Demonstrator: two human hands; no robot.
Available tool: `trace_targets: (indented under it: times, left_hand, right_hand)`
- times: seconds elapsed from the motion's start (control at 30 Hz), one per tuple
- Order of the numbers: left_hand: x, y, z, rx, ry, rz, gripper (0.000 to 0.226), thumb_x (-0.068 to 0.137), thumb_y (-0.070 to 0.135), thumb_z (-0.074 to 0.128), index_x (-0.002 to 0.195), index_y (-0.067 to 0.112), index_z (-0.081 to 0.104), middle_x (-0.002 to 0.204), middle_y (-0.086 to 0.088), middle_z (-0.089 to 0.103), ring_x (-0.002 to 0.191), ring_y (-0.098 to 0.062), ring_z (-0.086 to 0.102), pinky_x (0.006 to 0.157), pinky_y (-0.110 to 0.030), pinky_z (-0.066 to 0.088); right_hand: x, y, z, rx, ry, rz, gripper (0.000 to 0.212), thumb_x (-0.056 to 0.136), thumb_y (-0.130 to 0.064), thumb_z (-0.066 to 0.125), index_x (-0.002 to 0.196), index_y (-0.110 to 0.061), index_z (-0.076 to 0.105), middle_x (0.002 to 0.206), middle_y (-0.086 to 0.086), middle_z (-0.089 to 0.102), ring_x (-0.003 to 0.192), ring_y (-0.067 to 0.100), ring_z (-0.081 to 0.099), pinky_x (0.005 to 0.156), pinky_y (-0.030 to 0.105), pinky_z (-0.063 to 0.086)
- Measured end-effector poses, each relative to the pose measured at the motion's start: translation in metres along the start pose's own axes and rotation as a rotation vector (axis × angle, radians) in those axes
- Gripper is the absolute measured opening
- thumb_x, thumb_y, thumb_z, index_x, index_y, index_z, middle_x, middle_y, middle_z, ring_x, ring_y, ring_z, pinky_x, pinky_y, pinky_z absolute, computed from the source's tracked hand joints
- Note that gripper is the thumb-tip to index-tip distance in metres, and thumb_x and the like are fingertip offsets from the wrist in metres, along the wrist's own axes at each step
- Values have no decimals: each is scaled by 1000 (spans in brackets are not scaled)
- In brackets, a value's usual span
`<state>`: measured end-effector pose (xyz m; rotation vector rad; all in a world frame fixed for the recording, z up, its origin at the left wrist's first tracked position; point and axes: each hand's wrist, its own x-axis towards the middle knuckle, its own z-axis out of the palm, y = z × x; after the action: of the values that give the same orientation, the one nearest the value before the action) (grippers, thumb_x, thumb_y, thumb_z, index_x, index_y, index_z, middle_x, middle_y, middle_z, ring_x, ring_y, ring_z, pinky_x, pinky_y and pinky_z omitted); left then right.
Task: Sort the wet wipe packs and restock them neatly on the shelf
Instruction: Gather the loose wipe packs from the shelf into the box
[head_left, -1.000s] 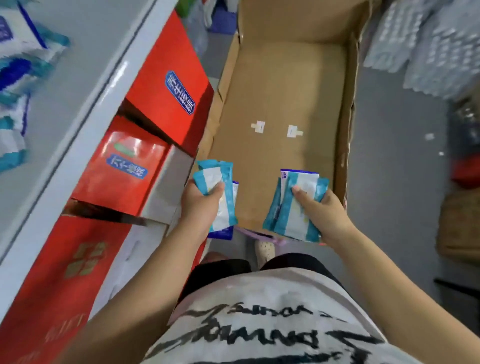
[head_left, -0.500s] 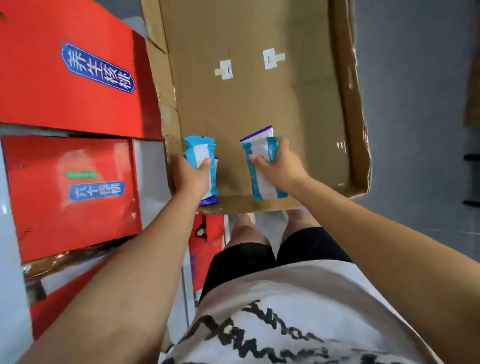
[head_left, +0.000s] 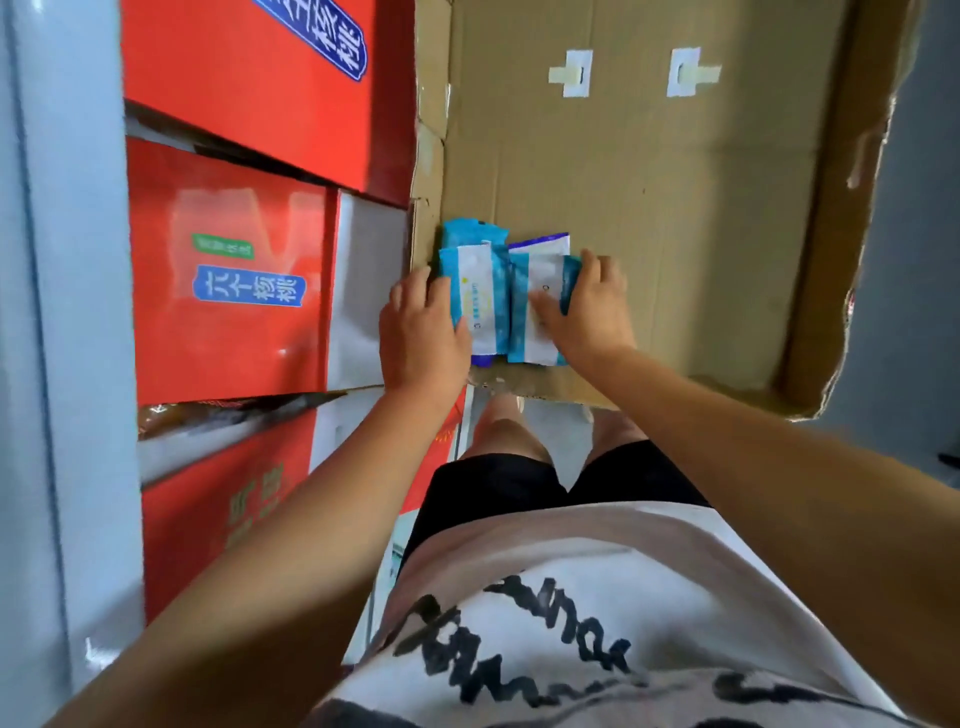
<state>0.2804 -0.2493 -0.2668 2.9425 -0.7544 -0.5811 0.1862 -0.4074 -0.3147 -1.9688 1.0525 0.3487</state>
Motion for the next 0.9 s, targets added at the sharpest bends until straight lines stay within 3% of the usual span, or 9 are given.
trace_targets:
  times: [0.17, 0.43, 0.57, 0.73, 0.9]
  left_hand:
    - [-28, -14, -10, -99, 62, 62, 48, 90, 13, 71, 135, 2, 61, 146, -15, 54, 132, -37, 50, 110, -50, 45]
    - [-97, 16, -63, -334, 481, 28, 43, 91, 13, 68, 132, 2, 64, 143, -12, 59, 128, -30, 56, 108, -42, 44]
    - [-151, 31, -87, -353, 659, -70, 38, 97, 16, 65, 132, 3, 64, 144, -12, 59, 131, -29, 56, 110, -41, 44]
    - [-217, 21, -100, -307, 870, -196, 36, 100, 16, 64, 132, 0, 64, 144, -15, 58, 136, -33, 53, 109, -50, 44]
    - [-273, -13, -120, -262, 1018, -502, 41, 98, 23, 63, 135, 4, 63, 148, -11, 57, 141, -29, 47, 117, -46, 36]
  right_hand:
    - [-8, -4, -23, -158, -29, -167, 78, 92, -43, 64, 151, -4, 30, 146, 15, 40, 131, 34, 39, 110, 44, 37]
    - [-55, -46, -95, -269, -34, -712, 54, 95, -33, 62, 143, -13, 46, 146, 3, 48, 135, 23, 42, 106, 39, 45]
    - [-91, -72, -111, -218, -51, -998, 44, 93, -28, 64, 132, -9, 59, 138, 2, 57, 131, 22, 48, 104, 38, 46]
    - [-147, -115, -106, -125, -115, -1356, 35, 92, -21, 68, 122, -3, 66, 131, 7, 62, 125, 26, 54, 104, 34, 45]
    - [-194, -164, -71, -99, -220, -1597, 35, 91, -18, 69, 122, -2, 66, 132, 9, 62, 124, 29, 54, 107, 38, 44]
